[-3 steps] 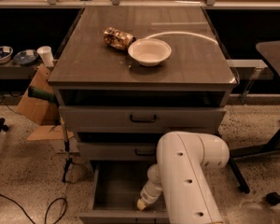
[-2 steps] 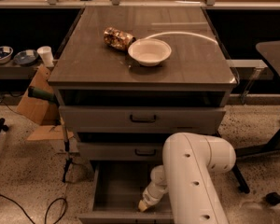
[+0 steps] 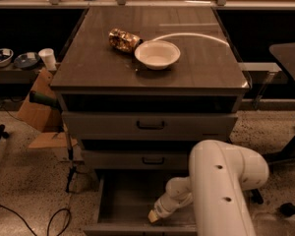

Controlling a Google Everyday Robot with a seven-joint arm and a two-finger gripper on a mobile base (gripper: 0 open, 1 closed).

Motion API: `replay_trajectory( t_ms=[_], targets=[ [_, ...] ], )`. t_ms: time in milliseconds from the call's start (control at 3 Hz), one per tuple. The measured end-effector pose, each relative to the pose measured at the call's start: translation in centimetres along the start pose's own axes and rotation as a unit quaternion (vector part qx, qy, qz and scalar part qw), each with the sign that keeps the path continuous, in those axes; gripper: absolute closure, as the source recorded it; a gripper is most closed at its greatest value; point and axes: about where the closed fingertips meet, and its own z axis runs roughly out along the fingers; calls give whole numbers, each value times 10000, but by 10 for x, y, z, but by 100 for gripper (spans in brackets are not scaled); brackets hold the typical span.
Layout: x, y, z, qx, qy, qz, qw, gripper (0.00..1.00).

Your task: Open bottom drawer

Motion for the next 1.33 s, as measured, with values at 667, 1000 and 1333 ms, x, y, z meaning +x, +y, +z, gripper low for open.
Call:
replay_trajectory(
  t_ms=[667,1000,1333],
  targets=[
    [-9,-3,-49,365,-1121,217,9928,100],
    [-10,-1,-79,580,-1456,239,9874,100],
    [-12,10,-129,878,-1589,94,9833,100]
  ],
)
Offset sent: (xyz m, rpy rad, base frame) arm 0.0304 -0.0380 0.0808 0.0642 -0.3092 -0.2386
